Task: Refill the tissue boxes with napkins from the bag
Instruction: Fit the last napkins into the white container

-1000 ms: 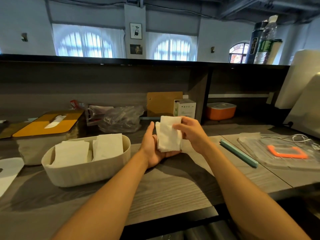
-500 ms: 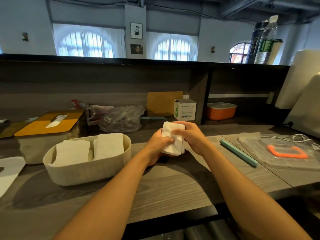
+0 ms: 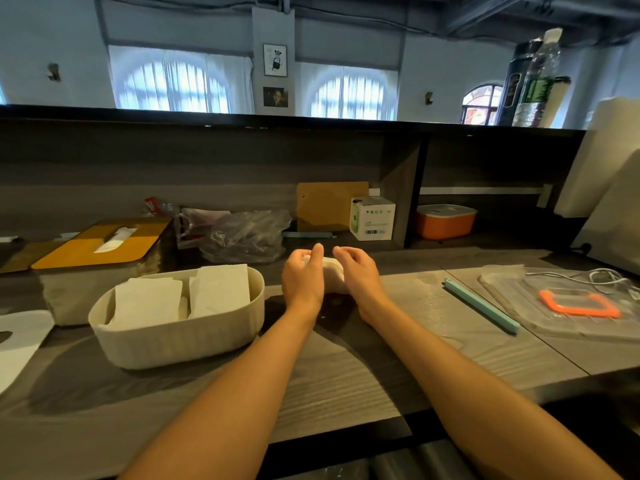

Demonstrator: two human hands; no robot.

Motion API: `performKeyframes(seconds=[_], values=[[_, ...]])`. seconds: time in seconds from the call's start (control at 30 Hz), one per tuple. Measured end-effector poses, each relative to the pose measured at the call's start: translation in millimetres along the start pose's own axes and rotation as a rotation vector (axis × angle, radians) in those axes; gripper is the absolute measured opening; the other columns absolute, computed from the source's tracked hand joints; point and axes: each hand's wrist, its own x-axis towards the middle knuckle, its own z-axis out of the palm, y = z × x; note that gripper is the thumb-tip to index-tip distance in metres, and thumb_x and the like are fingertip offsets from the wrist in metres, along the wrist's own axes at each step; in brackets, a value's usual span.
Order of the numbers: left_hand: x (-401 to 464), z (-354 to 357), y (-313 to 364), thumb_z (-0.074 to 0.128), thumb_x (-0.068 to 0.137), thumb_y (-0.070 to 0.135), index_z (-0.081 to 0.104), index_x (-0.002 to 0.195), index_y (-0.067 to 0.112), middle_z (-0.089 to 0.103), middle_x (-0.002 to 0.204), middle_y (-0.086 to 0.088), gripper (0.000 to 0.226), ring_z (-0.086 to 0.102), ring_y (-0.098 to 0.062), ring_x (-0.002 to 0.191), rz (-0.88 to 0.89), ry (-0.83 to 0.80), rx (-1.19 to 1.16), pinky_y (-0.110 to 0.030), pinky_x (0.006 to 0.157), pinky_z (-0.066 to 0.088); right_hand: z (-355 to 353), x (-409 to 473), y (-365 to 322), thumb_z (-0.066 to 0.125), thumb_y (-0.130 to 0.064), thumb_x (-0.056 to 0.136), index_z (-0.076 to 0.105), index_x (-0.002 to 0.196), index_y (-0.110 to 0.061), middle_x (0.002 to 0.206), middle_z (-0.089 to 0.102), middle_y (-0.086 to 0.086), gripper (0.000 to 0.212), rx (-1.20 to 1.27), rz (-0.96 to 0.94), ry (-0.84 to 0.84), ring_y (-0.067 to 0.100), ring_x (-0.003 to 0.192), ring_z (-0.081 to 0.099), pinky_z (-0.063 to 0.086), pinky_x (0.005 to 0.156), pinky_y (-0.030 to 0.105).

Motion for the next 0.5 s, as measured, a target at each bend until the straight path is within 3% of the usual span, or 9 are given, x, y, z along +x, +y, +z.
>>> performKeyframes(seconds=[0.1,0.23,0.37,0.5], values=[[1.9,1.6,-1.0,0.049,0.102,0.030,0.061,0.114,0.014,0.058,0.101,0.000,0.024,0.054,-0.013,0.091,0.019,0.091,0.069,-0.023,0.069,0.042,5.0,0.2,2.3,0.055,-0.031,0.099,0.053,0.133,-0.017,0.129,0.057,0.003,0.037,-0.060,-0.021,0.069,0.013,0.108,0.050,0.044,0.080,0.025],[3.0,0.1,-1.9,0.050,0.101,0.024,0.055,0.105,0.019,0.056,0.101,0.000,0.008,0.054,-0.014,0.092,-0.006,0.092,0.037,-0.022,0.069,0.044,4.4,1.7,2.0,0.053,-0.035,0.099,0.060,0.122,-0.016,0.119,0.062,0.002,0.031,-0.117,-0.049,0.115,0.013,0.104,0.054,0.043,0.077,0.024],[4.5,1.5,-3.4,0.052,0.100,0.029,0.063,0.097,0.016,0.060,0.089,0.002,0.018,0.055,-0.009,0.080,0.071,0.036,0.114,-0.021,0.061,0.041,1.5,-2.2,-2.3,0.049,-0.037,0.100,0.067,0.093,-0.013,0.086,0.060,-0.002,0.030,-0.087,-0.041,0.046,0.013,0.082,0.055,0.039,0.058,0.021],[6.6,-1.4,-4.2,0.050,0.102,0.032,0.054,0.063,0.015,0.053,0.061,-0.001,0.042,0.049,-0.011,0.059,0.099,0.044,0.199,-0.026,0.058,0.037,-1.4,-7.6,-5.1,0.048,-0.038,0.100,0.063,0.072,-0.016,0.079,0.061,0.001,0.038,-0.013,-0.031,-0.009,0.015,0.081,0.055,0.044,0.068,0.026]])
